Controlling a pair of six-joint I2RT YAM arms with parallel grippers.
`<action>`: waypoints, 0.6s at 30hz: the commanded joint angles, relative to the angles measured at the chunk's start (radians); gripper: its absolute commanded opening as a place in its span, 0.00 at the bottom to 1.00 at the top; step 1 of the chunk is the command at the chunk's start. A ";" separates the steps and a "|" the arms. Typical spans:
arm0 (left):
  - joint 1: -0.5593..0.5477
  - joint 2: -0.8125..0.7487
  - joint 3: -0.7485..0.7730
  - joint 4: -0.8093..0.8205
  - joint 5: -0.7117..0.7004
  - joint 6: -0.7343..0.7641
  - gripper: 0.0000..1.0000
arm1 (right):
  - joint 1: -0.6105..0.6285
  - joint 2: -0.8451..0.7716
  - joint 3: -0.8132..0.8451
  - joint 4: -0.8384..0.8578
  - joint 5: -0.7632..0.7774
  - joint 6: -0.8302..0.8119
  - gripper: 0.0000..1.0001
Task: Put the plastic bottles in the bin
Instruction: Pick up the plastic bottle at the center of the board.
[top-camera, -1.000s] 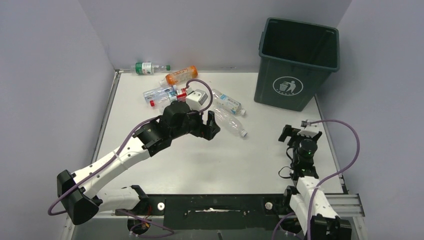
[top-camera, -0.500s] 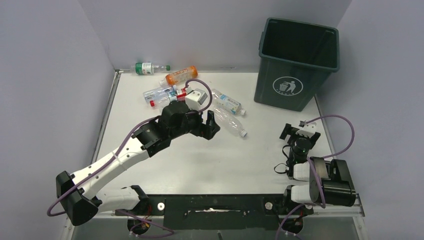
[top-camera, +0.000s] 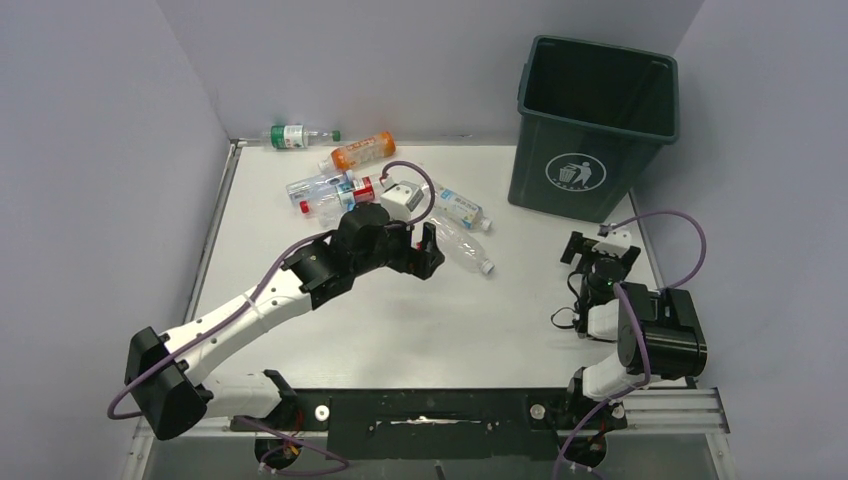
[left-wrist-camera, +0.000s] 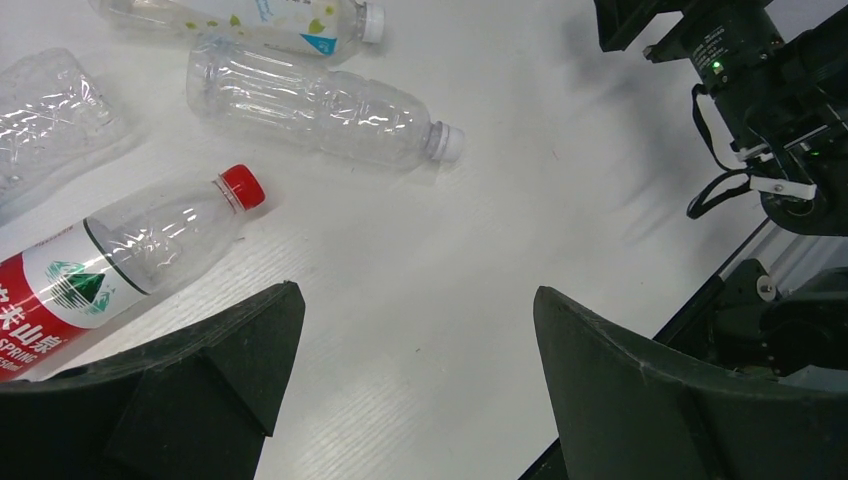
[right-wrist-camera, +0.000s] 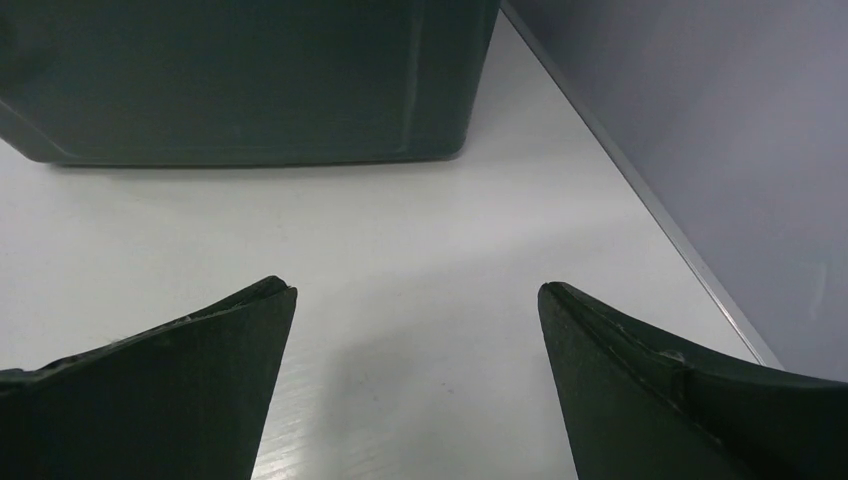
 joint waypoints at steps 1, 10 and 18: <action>0.004 0.052 0.035 0.079 -0.028 0.005 0.86 | 0.001 -0.007 0.028 -0.011 -0.058 -0.028 0.98; 0.004 0.097 0.023 0.111 -0.091 -0.014 0.86 | -0.015 0.000 0.047 -0.039 -0.124 -0.033 0.98; -0.007 0.099 0.029 0.066 -0.203 -0.059 0.87 | -0.015 -0.001 0.046 -0.037 -0.124 -0.033 0.98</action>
